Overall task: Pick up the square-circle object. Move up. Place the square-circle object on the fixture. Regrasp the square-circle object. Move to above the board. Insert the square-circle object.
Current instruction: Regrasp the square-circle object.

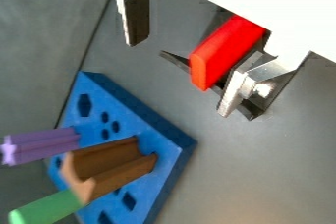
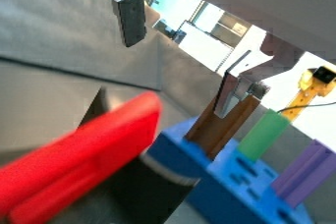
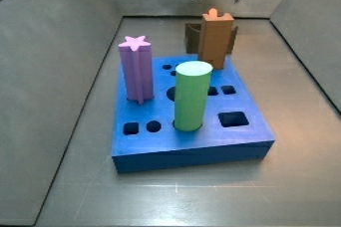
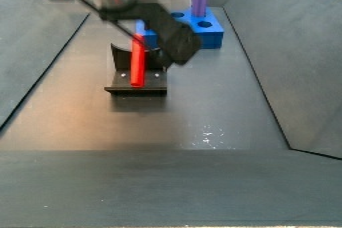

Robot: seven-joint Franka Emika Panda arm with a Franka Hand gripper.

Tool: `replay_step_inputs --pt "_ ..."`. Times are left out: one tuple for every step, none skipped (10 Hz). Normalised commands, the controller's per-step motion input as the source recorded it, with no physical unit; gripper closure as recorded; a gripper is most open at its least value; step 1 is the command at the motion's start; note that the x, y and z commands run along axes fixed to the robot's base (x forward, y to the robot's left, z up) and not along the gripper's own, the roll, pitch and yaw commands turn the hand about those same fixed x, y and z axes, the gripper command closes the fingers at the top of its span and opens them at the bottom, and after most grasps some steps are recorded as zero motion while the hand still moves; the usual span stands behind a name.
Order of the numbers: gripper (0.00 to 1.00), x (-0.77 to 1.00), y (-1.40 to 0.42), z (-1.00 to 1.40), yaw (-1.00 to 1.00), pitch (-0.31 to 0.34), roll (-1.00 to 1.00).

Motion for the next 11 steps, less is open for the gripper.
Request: replay_step_inputs --pt "0.0 -0.04 0.01 0.79 0.03 0.036 0.02" --pt "0.0 -0.04 0.01 0.6 0.02 0.045 0.02" --pt "0.0 -0.04 0.01 0.47 0.02 0.052 0.02" --pt "0.0 -0.1 -0.71 0.4 0.01 0.065 1.0" --pt "0.0 -0.09 -0.71 0.31 0.01 0.065 1.0" --pt "0.0 -0.09 -0.55 0.19 0.01 0.053 1.0" --pt "0.0 -0.09 -0.39 0.1 0.01 0.047 1.0" --pt "0.0 -0.06 -0.15 0.03 0.01 0.044 1.0" --pt "0.0 -0.03 -0.05 0.02 0.01 0.045 1.0" --pt "0.0 -0.01 -0.05 0.01 0.01 0.045 1.0" --pt "0.0 -0.01 -0.04 0.01 0.01 0.043 1.0"
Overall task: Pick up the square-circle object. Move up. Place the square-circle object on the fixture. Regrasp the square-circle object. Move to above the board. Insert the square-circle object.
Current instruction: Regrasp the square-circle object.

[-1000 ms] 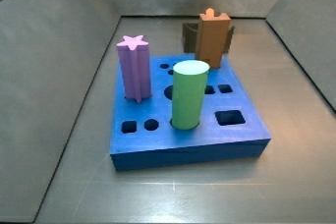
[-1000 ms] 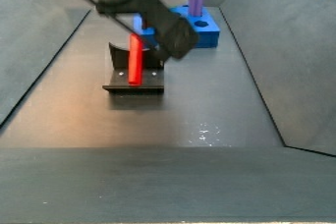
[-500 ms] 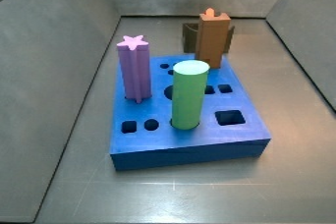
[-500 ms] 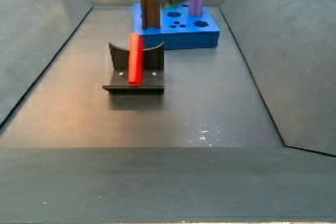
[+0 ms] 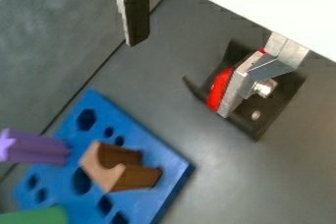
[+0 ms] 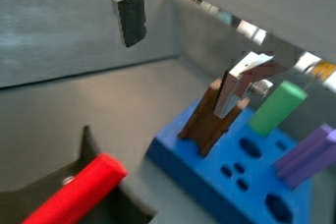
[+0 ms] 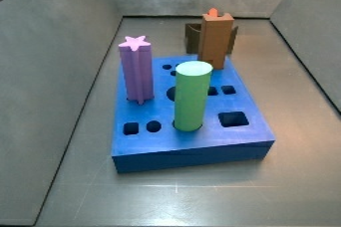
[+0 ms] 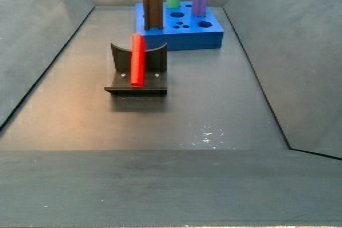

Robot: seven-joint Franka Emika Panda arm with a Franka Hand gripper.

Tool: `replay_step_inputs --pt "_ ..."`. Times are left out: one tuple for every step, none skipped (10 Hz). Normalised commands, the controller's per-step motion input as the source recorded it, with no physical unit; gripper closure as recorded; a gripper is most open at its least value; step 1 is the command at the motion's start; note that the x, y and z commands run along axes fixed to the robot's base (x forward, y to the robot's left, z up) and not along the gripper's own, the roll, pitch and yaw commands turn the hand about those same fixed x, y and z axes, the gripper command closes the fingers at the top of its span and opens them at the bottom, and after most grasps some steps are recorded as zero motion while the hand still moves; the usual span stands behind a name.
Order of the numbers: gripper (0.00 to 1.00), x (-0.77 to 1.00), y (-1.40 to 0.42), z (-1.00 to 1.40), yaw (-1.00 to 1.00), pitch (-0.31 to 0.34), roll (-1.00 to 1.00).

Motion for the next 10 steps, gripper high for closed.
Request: replay_step_inputs --pt "0.0 -0.03 -0.03 0.01 0.01 0.037 1.0" --pt "0.0 -0.03 -0.03 0.0 0.01 0.031 1.0" --pt "0.0 -0.03 -0.03 0.0 0.01 0.028 1.0" --pt "0.0 -0.02 -0.02 0.0 0.01 0.023 1.0" --pt "0.0 -0.02 -0.02 0.0 0.01 0.019 1.0" --pt "0.0 -0.01 -0.02 0.0 0.02 0.015 1.0" --pt "0.0 -0.02 -0.02 0.0 0.02 0.015 1.0" --pt "0.0 -0.01 -0.02 0.01 0.02 0.018 1.0" --pt "0.0 0.0 -0.02 0.01 0.02 0.023 1.0" --pt "0.0 0.01 -0.02 0.01 0.02 0.027 1.0"
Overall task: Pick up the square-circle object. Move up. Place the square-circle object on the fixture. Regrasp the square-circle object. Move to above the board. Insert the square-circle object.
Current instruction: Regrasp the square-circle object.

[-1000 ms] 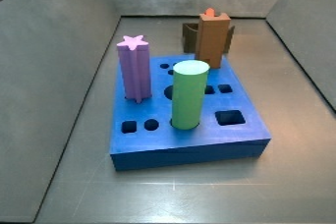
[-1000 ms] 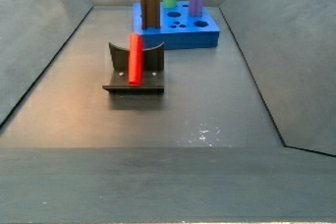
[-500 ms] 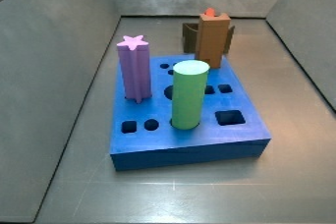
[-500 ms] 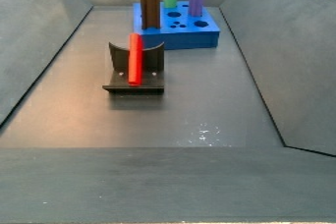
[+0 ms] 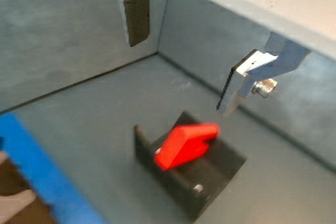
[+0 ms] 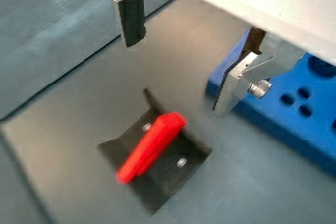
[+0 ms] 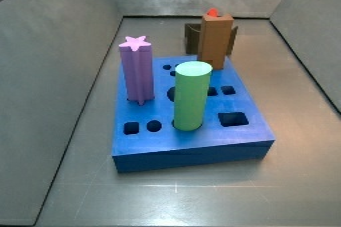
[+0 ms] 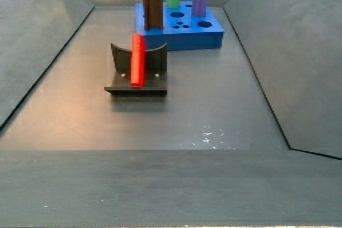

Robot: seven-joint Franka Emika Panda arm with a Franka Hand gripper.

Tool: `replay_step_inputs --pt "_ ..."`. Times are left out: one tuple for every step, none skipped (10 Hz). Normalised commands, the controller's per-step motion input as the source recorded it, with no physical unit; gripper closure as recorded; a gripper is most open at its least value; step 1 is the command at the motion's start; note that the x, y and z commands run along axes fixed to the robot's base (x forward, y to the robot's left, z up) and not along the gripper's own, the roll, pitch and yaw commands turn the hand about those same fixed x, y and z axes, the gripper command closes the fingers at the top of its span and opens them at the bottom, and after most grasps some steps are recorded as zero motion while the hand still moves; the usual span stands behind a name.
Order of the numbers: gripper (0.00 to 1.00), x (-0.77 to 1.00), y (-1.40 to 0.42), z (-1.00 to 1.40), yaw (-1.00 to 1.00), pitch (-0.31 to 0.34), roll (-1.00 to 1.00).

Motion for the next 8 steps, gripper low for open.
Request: replay_step_inputs --pt "0.0 0.02 -0.02 -0.01 0.03 0.034 1.0" --pt "0.0 0.04 -0.02 -0.01 0.03 0.045 1.0" --pt "0.0 0.05 -0.03 -0.01 0.03 0.055 1.0" --pt "0.0 0.07 -0.03 -0.02 0.04 0.071 1.0" --pt "0.0 0.09 -0.03 -0.02 0.05 0.088 1.0" --pt "0.0 0.09 -0.03 -0.01 0.06 0.103 1.0" --pt "0.0 0.1 -0.04 -0.02 0.08 0.142 1.0" --pt "0.0 0.11 -0.04 -0.02 0.1 0.16 1.0"
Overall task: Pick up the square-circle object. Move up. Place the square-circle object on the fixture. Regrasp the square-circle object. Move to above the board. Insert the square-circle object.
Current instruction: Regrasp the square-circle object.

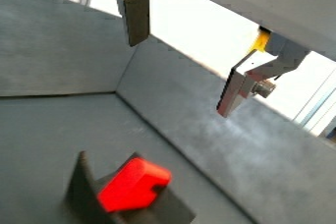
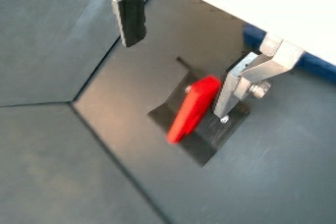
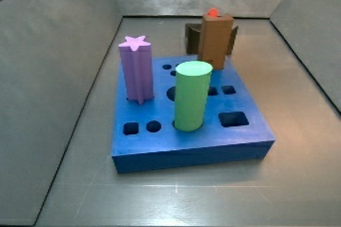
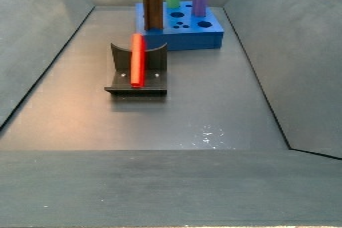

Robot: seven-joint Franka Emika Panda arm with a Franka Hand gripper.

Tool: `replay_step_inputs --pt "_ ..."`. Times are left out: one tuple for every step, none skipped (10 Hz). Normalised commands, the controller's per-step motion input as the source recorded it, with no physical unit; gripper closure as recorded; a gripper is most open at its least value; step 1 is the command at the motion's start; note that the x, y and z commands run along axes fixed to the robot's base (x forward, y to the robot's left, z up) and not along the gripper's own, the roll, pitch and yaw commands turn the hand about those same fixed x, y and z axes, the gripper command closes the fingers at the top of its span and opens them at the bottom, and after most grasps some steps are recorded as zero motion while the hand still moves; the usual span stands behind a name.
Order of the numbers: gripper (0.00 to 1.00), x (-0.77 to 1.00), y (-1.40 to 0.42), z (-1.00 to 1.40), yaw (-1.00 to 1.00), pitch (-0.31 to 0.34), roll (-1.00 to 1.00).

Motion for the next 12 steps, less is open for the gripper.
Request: replay_step_inputs --pt "0.0 0.11 -0.04 -0.02 0.14 0.199 1.0" --pt "0.0 0.11 -0.04 -0.02 0.17 0.193 0.81" --pt "0.0 0.11 -0.05 -0.03 0.19 0.173 0.63" --pt "0.0 0.11 -0.05 -0.02 0.21 0.14 0.39" --pt "0.0 0.11 -0.03 -0.01 0.22 0.109 0.26" --pt "0.0 0.09 -0.03 -0.01 0.22 0.07 0.2" --pt "0.0 0.09 -0.04 -0.02 0.21 0.036 0.18" --pt "0.0 0.04 0.07 -1.0 0.16 -0.033 0.12" --pt "0.0 0.04 0.07 -1.0 0.14 -0.045 0.12" --pt "0.0 0.05 0.06 -1.0 0.11 -0.079 0.1" --pt "0.0 0.06 0.06 -1.0 0.08 -0.091 0.08" --pt "0.0 0.07 0.05 -1.0 0.05 -0.095 0.06"
